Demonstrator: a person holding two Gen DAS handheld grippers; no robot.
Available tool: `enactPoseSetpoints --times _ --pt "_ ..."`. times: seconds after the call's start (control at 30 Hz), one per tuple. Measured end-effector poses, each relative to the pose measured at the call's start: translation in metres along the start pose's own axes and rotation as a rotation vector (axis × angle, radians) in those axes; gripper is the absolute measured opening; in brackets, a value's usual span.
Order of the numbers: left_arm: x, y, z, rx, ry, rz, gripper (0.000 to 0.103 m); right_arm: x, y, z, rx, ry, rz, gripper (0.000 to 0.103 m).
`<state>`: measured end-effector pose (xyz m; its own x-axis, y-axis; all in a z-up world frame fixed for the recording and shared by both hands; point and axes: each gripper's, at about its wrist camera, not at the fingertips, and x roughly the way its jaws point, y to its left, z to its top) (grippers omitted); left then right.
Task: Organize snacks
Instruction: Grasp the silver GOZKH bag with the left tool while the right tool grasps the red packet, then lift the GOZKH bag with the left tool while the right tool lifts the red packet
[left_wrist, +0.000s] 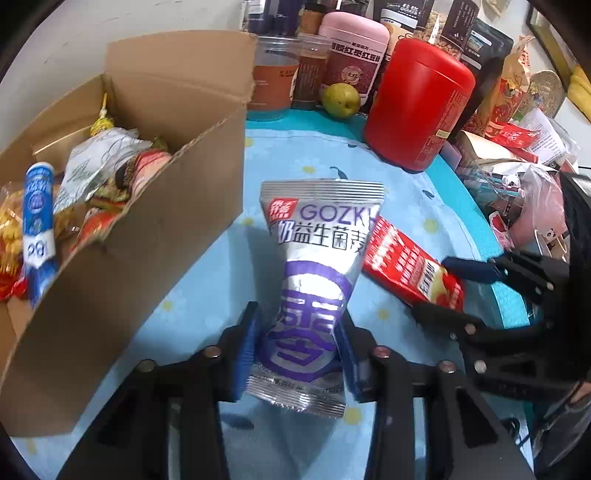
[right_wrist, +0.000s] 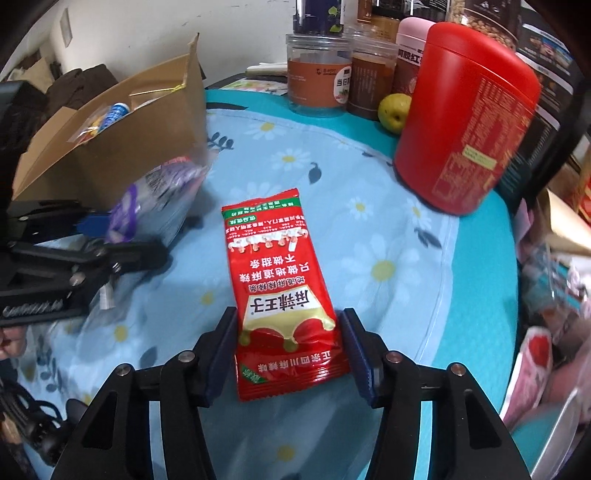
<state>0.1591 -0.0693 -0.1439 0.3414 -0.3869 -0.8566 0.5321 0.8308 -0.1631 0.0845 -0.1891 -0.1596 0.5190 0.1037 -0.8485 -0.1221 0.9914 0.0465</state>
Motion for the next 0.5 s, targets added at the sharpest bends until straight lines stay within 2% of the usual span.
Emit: enactPoseSetpoints --times 0.2,0.5 --pt "-0.014 -0.005 -0.019 -0.012 0.027 0.015 0.038 -0.018 0.011 -0.023 0.017 0.003 0.015 0.055" --pt "-0.049 -0.012 -0.070 -0.061 0.057 0.018 0.038 -0.042 0.040 -0.055 0.001 -0.005 0.043 0.055"
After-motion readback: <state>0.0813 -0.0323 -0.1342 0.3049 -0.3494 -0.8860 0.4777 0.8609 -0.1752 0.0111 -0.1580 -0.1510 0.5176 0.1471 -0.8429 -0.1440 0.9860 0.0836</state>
